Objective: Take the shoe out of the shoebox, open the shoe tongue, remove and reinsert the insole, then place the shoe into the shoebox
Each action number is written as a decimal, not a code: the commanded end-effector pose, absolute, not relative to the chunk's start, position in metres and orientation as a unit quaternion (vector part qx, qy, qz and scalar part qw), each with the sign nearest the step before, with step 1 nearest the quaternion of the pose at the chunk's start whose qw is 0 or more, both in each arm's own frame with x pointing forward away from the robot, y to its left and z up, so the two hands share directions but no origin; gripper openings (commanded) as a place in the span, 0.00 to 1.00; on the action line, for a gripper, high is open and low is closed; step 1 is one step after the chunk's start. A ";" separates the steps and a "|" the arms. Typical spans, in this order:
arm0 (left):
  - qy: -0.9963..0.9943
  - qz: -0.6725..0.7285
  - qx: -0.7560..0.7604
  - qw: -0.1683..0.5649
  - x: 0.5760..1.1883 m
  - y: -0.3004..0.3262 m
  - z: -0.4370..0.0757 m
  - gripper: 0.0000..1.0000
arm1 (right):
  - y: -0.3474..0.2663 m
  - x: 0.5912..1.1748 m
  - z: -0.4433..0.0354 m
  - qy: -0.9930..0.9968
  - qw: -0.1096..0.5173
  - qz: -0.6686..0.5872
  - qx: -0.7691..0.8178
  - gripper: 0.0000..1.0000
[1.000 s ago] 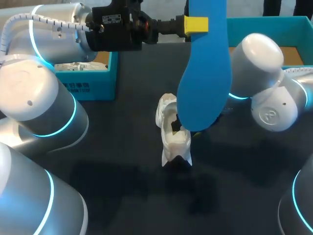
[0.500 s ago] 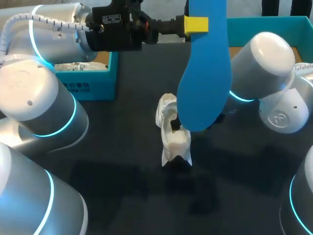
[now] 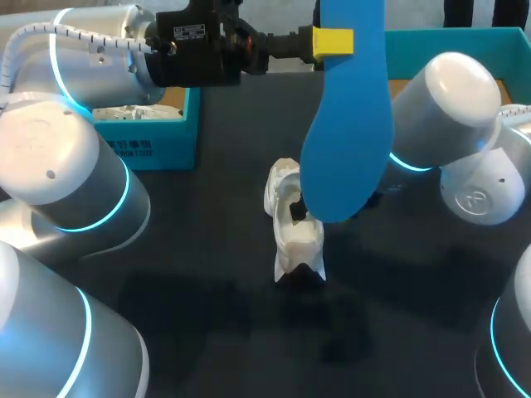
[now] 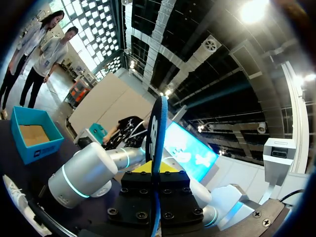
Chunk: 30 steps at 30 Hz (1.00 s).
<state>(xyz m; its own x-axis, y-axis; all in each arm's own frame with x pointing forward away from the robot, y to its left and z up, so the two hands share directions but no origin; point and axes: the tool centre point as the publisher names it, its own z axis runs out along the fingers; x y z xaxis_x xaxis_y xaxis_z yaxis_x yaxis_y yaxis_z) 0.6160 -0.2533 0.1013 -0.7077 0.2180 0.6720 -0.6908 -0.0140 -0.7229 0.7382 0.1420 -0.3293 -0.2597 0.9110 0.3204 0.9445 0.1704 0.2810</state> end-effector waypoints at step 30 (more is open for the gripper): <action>-0.618 0.687 0.191 0.331 0.615 -0.254 0.100 0.00 | 0.125 0.726 -0.267 -0.730 0.152 -0.379 -0.548 1.00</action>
